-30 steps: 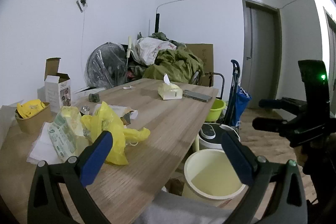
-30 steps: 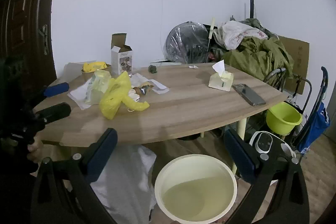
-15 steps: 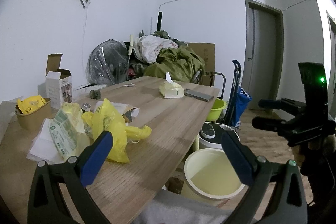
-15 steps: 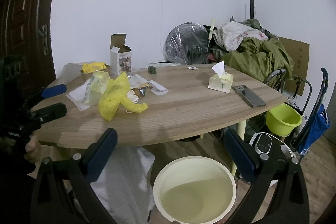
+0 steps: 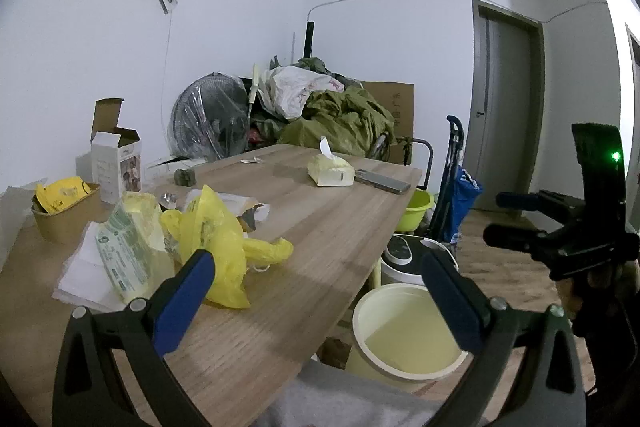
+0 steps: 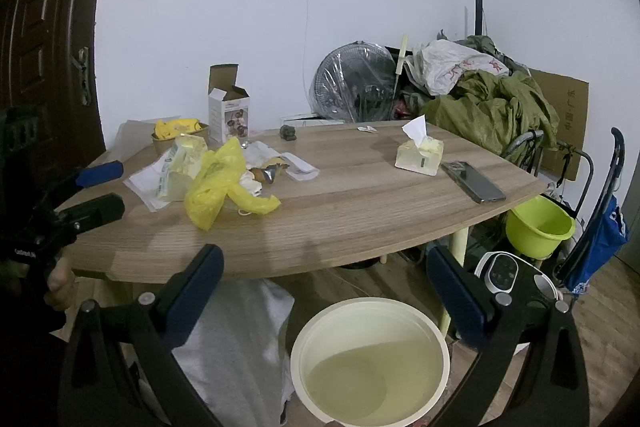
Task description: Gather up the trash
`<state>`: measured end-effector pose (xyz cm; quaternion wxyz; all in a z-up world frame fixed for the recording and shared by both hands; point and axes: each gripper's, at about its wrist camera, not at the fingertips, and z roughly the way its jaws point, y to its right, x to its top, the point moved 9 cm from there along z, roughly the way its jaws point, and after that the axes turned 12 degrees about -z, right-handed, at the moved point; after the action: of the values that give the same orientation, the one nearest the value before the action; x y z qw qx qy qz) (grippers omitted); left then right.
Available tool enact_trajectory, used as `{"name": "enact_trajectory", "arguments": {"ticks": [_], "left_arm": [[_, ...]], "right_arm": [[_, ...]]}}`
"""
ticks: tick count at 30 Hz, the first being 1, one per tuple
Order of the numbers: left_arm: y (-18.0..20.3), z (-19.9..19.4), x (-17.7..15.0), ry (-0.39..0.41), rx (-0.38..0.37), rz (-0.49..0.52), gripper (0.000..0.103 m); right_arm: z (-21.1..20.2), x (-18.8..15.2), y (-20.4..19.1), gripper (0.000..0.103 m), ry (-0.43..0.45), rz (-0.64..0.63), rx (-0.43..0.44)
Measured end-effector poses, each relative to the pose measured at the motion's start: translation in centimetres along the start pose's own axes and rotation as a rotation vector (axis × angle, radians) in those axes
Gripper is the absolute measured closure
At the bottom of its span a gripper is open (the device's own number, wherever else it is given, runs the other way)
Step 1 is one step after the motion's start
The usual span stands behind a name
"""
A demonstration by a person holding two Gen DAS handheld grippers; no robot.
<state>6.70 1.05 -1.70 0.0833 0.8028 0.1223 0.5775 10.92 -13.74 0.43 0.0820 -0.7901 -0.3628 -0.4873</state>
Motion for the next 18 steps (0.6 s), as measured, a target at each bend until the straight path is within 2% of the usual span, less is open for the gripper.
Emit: {"name": "enact_trajectory", "arguments": {"ticks": [18], "left_arm": [[0.64, -0.66, 0.14, 0.012, -0.009, 0.015, 0.0]], "right_arm": [[0.24, 0.1, -0.12, 0.002, 0.002, -0.012, 0.005]]}}
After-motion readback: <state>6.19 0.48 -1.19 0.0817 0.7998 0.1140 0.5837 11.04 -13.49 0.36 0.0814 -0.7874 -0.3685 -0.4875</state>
